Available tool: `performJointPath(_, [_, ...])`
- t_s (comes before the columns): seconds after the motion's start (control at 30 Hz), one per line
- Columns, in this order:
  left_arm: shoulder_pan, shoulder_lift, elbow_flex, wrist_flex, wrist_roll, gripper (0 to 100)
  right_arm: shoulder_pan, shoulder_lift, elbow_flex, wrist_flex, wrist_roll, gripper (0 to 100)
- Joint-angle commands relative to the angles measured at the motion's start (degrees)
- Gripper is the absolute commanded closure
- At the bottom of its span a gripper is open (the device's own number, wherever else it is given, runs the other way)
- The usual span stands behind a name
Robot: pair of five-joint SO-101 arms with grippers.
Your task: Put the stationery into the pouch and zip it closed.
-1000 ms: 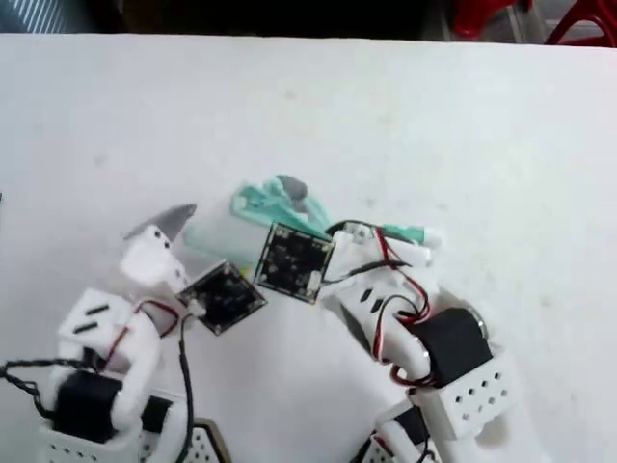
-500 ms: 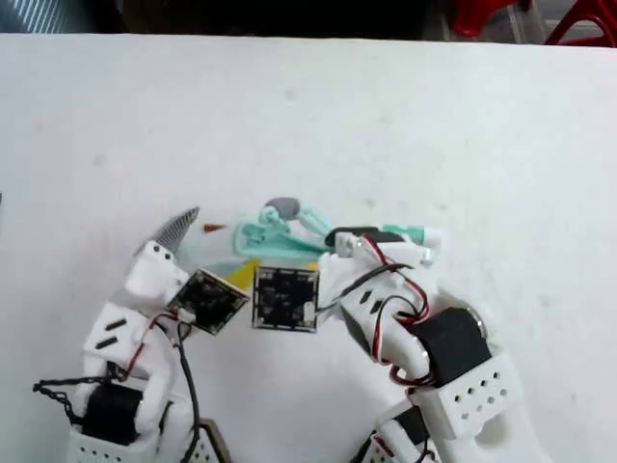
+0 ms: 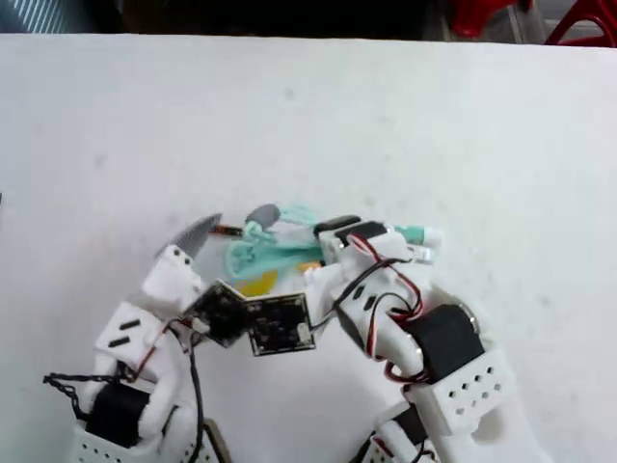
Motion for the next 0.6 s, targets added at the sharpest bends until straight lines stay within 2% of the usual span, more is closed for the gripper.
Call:
performJointPath(0.0, [9.63, -0.4, -0.79, 4.31, -1.23, 62, -0.92, -0.04, -0.79, -2.24, -1.23, 98.1])
performJointPath(0.13, [13.23, -0.4, -0.79, 5.89, -0.79, 64, -0.48, -0.4, -0.62, -3.56, -1.49, 98.1])
performJointPath(0.27, [12.79, -0.4, -0.79, 5.71, -0.79, 73, 2.59, 0.13, -0.53, -5.93, -7.12, 98.1])
performJointPath(0.4, [10.68, -0.4, -0.79, 5.63, -0.79, 83, 4.62, -0.4, -0.53, -6.55, -10.37, 98.1])
performJointPath(0.57, [6.64, -0.4, -2.46, 5.89, -0.79, 96, 5.58, -0.4, 0.09, -5.41, -10.55, 98.1])
